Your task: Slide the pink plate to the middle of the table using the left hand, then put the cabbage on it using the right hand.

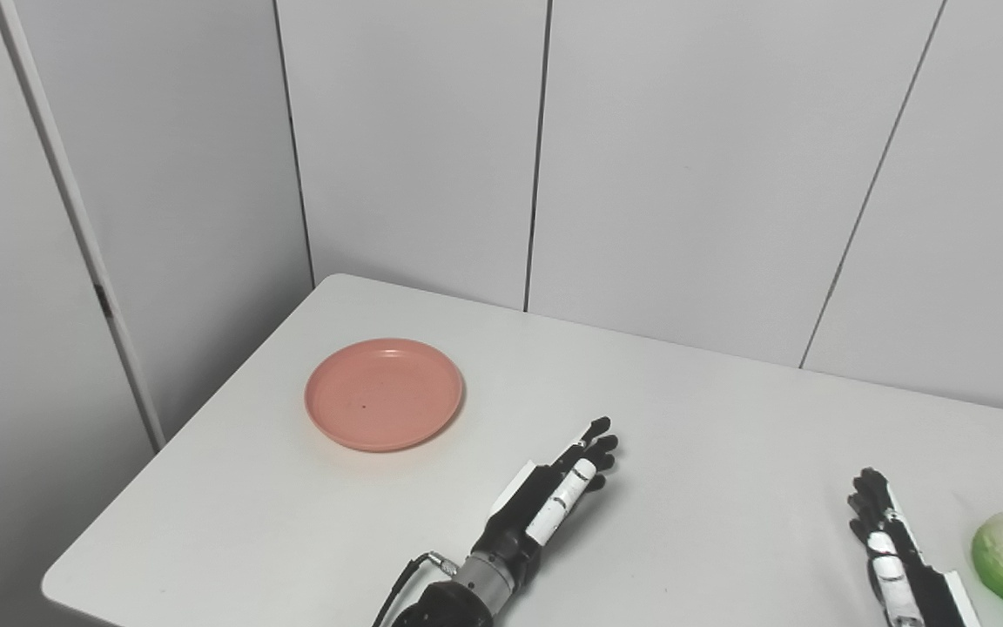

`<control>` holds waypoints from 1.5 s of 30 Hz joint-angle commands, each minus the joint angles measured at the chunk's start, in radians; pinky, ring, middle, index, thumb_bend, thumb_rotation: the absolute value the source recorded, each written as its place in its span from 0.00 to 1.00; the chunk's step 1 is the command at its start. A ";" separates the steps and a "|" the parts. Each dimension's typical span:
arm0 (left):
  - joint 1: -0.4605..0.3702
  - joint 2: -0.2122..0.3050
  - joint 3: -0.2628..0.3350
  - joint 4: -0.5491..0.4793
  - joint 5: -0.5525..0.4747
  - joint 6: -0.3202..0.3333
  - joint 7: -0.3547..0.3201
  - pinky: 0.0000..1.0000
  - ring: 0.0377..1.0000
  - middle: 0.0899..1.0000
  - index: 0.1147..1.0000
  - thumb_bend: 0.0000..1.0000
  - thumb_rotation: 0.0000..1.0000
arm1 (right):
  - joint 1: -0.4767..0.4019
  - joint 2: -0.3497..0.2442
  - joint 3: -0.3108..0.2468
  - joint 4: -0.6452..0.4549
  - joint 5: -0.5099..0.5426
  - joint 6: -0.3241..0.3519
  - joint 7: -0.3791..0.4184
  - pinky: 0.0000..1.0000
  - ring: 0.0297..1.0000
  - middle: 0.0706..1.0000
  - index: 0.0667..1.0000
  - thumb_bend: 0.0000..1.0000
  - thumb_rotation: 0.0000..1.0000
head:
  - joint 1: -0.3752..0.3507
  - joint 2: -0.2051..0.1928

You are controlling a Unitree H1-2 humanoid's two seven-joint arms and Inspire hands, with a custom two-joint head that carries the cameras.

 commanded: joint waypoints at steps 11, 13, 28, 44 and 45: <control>-0.115 0.024 0.070 -0.193 -0.045 0.062 0.015 0.90 0.93 0.95 0.94 0.50 1.00 | 0.022 -0.016 0.001 0.084 0.041 -0.057 0.044 1.00 0.99 0.99 0.98 0.19 1.00 | 0.017 0.011; -0.127 0.032 0.088 -0.220 -0.065 0.071 0.010 0.90 0.93 0.95 0.94 0.50 1.00 | 0.020 -0.019 0.002 0.081 0.036 -0.046 0.040 1.00 0.99 0.98 0.98 0.20 1.00 | 0.019 0.011; -0.208 0.100 0.227 -0.325 -0.095 0.075 0.105 0.92 0.93 0.93 0.91 0.47 1.00 | 0.030 -0.024 0.006 0.031 0.008 -0.002 0.031 1.00 1.00 0.99 0.98 0.18 1.00 | 0.038 0.021; -0.258 0.243 0.364 -0.207 -0.081 0.010 0.203 0.89 0.90 0.92 0.91 0.46 1.00 | 0.037 -0.015 0.002 0.005 0.005 0.021 0.021 1.00 0.99 0.98 0.98 0.16 1.00 | 0.050 0.024; -0.262 0.248 0.370 -0.194 -0.082 0.001 0.208 0.88 0.90 0.92 0.91 0.45 1.00 | 0.037 -0.014 0.000 0.006 0.011 0.020 0.023 1.00 0.99 0.98 0.98 0.16 1.00 | 0.054 0.023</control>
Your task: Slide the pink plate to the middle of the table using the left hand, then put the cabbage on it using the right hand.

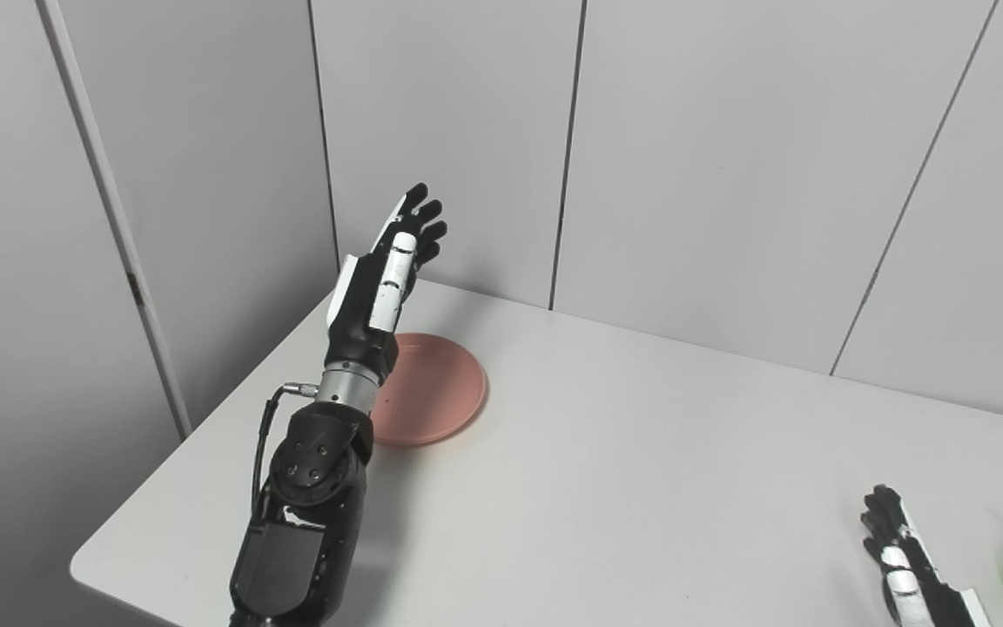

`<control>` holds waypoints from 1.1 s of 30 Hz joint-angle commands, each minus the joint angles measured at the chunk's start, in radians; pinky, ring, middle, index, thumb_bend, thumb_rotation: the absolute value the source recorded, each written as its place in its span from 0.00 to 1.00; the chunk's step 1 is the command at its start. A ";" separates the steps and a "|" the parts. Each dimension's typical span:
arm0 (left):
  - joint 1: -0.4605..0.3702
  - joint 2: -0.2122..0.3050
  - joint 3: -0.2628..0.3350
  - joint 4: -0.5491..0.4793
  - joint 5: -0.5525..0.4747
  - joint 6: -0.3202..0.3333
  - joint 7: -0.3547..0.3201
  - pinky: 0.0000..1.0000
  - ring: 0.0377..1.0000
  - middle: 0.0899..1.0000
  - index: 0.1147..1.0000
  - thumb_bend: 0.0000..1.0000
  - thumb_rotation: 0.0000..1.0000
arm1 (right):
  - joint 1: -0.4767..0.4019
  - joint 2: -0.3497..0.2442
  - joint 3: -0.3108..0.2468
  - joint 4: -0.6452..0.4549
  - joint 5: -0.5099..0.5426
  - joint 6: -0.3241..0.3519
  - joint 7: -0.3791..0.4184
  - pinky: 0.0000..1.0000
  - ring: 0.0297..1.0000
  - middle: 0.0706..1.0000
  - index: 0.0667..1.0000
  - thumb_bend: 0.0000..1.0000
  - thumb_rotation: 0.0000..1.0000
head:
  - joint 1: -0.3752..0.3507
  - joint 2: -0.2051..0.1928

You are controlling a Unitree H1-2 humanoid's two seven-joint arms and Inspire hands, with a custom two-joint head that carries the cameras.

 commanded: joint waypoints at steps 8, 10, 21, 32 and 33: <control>-0.077 0.074 0.056 0.128 -0.018 -0.113 0.038 0.89 0.90 0.91 0.89 0.47 1.00 | 0.034 0.000 0.001 0.019 0.012 0.003 -0.001 1.00 0.99 0.99 0.99 0.16 1.00 | 0.002 0.000; -0.080 0.089 0.061 0.155 -0.022 -0.119 0.038 0.89 0.91 0.92 0.90 0.47 1.00 | 0.037 0.001 0.001 0.010 0.008 0.009 -0.004 1.00 0.98 0.98 0.99 0.17 1.00 | 0.004 0.002; -0.093 0.131 0.129 0.261 -0.117 -0.076 0.043 0.90 0.91 0.91 0.89 0.42 1.00 | 0.045 0.011 -0.009 -0.022 0.035 0.055 -0.004 1.00 1.00 0.99 0.99 0.17 1.00 | 0.015 0.011; -0.096 0.171 0.141 0.358 -0.136 -0.074 0.037 0.87 0.88 0.89 0.87 0.38 1.00 | 0.042 -0.001 -0.010 -0.015 0.035 0.027 0.005 1.00 0.98 0.98 0.99 0.18 1.00 | 0.022 0.026; -0.096 0.176 0.140 0.371 -0.136 -0.081 0.034 0.88 0.89 0.89 0.87 0.38 1.00 | 0.043 -0.001 -0.010 -0.016 0.036 0.029 0.005 1.00 0.98 0.98 0.99 0.19 1.00 | 0.022 0.026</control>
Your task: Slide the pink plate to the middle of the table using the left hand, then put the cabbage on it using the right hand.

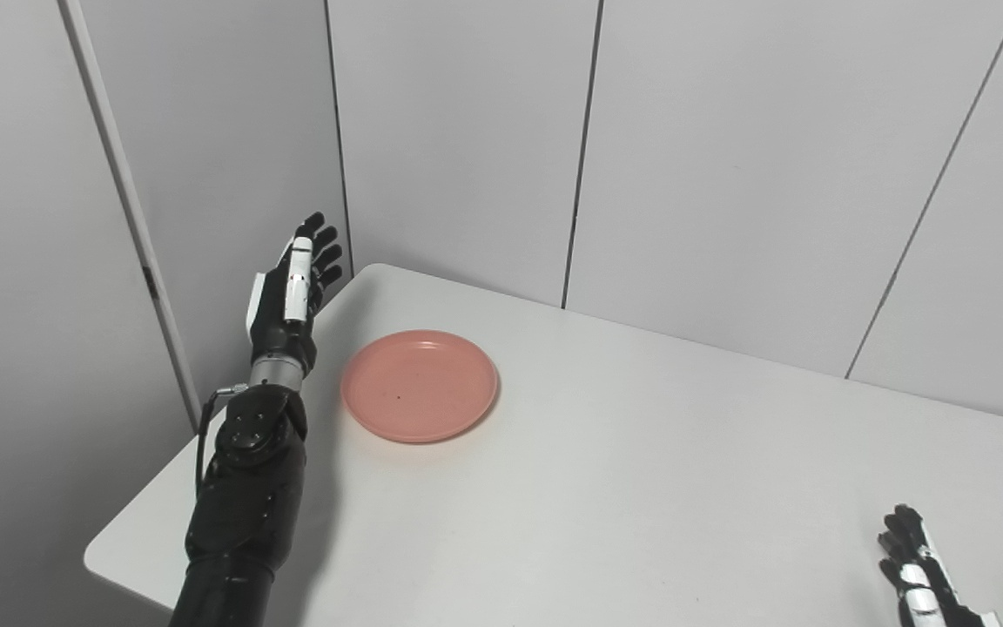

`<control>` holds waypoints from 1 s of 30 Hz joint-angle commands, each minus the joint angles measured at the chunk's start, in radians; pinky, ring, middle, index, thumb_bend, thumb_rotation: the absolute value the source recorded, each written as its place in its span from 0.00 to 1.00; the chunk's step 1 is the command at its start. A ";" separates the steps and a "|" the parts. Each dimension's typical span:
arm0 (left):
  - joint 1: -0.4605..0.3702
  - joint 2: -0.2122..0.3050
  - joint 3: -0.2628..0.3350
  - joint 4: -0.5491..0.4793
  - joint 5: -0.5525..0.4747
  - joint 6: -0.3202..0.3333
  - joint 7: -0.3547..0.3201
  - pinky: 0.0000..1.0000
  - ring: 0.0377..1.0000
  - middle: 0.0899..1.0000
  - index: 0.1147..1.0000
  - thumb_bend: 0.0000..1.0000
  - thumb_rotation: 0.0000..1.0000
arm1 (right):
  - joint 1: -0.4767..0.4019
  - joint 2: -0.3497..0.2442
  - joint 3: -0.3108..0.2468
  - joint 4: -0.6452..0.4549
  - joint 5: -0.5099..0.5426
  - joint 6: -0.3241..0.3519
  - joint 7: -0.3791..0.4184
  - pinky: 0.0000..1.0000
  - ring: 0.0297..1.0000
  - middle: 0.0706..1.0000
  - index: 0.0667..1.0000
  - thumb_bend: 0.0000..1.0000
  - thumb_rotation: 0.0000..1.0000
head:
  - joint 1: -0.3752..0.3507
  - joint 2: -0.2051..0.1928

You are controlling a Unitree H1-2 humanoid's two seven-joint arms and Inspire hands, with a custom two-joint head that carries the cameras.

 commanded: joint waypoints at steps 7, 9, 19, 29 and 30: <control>-0.065 0.063 0.000 0.116 -0.019 -0.088 -0.026 0.89 0.91 0.91 0.89 0.42 1.00 | 0.034 -0.007 -0.003 -0.011 0.008 0.016 -0.001 1.00 0.99 0.98 0.99 0.20 1.00 | 0.004 0.015; -0.070 0.066 -0.004 0.141 -0.021 -0.098 -0.027 0.90 0.91 0.92 0.90 0.41 1.00 | 0.034 -0.008 -0.004 -0.013 0.016 0.018 0.003 1.00 0.99 0.99 0.99 0.18 1.00 | 0.006 0.016; -0.096 0.077 -0.003 0.254 -0.033 -0.122 -0.028 0.90 0.90 0.90 0.89 0.39 1.00 | 0.036 -0.004 -0.009 -0.019 0.034 0.031 0.000 1.00 0.99 0.99 0.99 0.18 1.00 | 0.007 0.024; -0.107 0.091 -0.016 0.356 -0.038 -0.121 -0.037 0.90 0.91 0.91 0.90 0.40 1.00 | 0.043 -0.001 -0.010 -0.038 0.057 0.039 0.007 1.00 1.00 0.99 0.99 0.18 1.00 | 0.011 0.030; -0.107 0.089 -0.017 0.361 -0.041 -0.121 -0.037 0.90 0.91 0.91 0.90 0.39 1.00 | 0.043 0.004 -0.012 -0.044 0.050 0.046 -0.003 1.00 0.99 0.98 0.98 0.18 1.00 | 0.009 0.032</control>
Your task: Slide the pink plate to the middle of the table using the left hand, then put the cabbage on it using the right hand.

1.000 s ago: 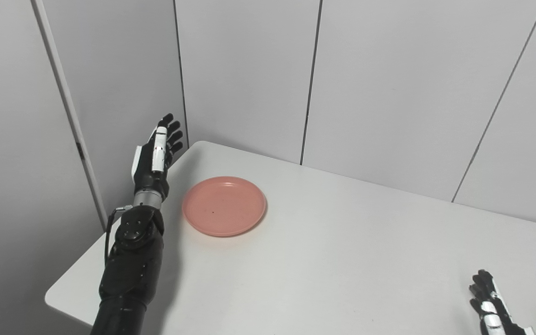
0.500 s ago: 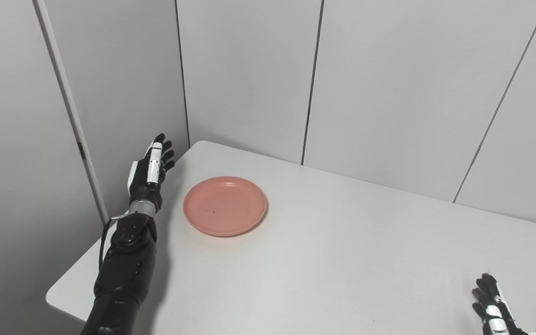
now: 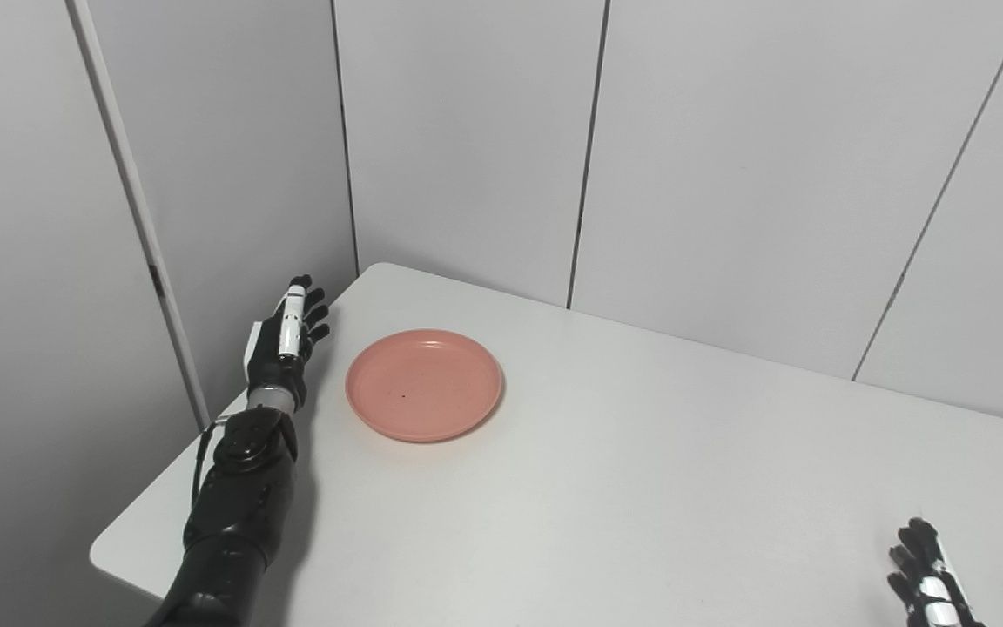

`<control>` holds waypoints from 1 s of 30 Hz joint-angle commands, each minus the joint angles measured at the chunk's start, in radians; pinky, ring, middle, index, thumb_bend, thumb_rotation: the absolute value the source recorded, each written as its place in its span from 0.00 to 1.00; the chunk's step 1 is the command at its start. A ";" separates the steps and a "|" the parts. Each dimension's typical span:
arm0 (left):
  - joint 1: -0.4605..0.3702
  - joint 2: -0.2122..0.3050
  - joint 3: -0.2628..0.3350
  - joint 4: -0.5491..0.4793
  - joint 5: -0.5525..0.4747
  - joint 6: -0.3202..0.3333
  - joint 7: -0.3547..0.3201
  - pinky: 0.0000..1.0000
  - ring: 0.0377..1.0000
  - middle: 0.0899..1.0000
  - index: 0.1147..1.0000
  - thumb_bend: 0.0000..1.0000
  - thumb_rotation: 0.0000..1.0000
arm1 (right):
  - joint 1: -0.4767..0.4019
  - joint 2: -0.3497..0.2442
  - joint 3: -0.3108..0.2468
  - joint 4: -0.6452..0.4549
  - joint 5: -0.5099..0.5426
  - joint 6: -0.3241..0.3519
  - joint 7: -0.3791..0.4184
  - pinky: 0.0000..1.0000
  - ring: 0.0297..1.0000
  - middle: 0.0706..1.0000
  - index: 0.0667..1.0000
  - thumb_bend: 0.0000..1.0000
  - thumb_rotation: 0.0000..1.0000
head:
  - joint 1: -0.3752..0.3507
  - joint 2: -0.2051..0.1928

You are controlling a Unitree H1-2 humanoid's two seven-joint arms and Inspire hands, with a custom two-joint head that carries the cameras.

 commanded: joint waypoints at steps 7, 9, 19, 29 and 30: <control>-0.054 0.016 -0.008 0.071 -0.033 -0.075 -0.052 0.93 0.92 0.93 0.92 0.37 1.00 | 0.016 -0.009 0.004 0.015 -0.027 -0.061 -0.004 1.00 0.99 0.99 0.98 0.15 1.00 | -0.002 0.006; -0.054 0.010 -0.014 0.084 -0.033 -0.076 -0.051 0.92 0.92 0.93 0.92 0.38 1.00 | 0.017 -0.012 0.004 0.006 -0.031 -0.046 -0.008 1.00 0.98 0.98 0.98 0.18 1.00 | -0.005 0.009; -0.055 -0.047 -0.050 0.096 -0.048 -0.062 -0.074 0.90 0.92 0.92 0.90 0.38 1.00 | 0.010 -0.012 0.002 0.001 -0.028 -0.013 -0.013 1.00 0.98 0.98 0.97 0.19 1.00 | -0.012 0.020; -0.056 -0.106 -0.070 0.080 -0.072 -0.027 -0.116 0.93 0.93 0.93 0.92 0.39 1.00 | 0.012 -0.013 0.005 -0.009 -0.038 -0.010 -0.016 1.00 0.98 0.97 0.97 0.18 1.00 | -0.019 0.033; -0.056 -0.113 -0.072 0.074 -0.075 -0.021 -0.118 0.93 0.93 0.93 0.93 0.39 1.00 | 0.012 -0.013 0.006 -0.009 -0.038 -0.010 -0.016 1.00 0.98 0.97 0.97 0.19 1.00 | -0.019 0.033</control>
